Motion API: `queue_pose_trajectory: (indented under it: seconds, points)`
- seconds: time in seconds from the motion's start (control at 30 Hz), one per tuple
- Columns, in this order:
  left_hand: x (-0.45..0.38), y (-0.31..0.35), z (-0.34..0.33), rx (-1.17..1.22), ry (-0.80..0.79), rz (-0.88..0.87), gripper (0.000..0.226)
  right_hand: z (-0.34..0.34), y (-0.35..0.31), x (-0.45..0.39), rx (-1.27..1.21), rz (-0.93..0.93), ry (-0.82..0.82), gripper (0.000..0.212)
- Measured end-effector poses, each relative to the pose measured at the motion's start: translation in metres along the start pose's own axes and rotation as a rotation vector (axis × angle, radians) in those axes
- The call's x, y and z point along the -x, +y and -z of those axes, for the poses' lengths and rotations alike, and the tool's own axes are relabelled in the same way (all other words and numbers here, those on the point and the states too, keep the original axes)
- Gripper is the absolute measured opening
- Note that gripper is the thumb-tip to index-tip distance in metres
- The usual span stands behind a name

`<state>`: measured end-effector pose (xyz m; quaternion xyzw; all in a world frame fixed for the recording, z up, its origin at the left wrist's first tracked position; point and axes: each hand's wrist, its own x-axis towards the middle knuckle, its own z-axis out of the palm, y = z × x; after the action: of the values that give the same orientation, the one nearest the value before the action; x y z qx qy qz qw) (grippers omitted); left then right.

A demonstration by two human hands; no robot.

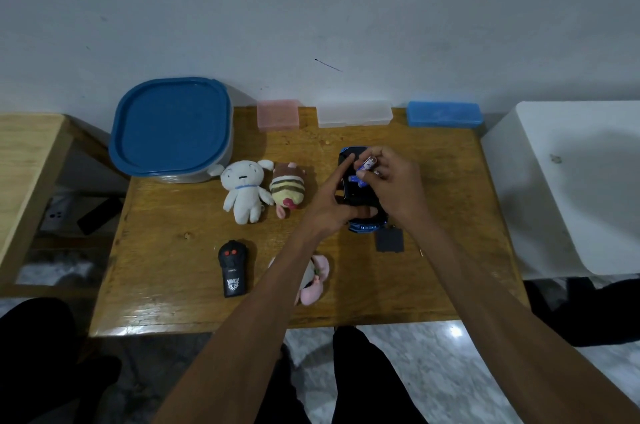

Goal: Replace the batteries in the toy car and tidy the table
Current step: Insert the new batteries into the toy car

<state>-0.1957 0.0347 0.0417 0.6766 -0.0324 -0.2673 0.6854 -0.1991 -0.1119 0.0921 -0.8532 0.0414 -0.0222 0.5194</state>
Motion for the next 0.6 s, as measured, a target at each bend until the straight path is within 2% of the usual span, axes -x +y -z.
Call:
queue_pose_trajectory:
  seconds: [0.1,0.17,0.37,0.5,0.6]
  points:
    - [-0.0011,-0.0018,0.0001,-0.011,0.010,-0.008,0.107,0.0030,0.0024,0.0018,0.184,0.157,-0.006,0.023]
    - [-0.0005,-0.0028,-0.0003,-0.014,0.014,-0.015,0.106,0.0031,0.0021,0.0029,0.222,0.189,-0.018,0.025]
    - [0.0015,-0.0036,0.0005,-0.020,0.010,-0.033,0.102,0.0014,-0.0033,0.0077,0.155,0.183,0.001,0.034]
    - [0.0022,-0.0041,0.0017,-0.013,0.013,-0.026,0.106,0.0019,-0.0015,0.0070,0.132,0.139,0.061,0.045]
    - [0.0020,-0.0033,0.0014,-0.028,0.002,-0.036,0.107,0.0029,-0.0020,0.0054,0.096,0.100,0.072,0.046]
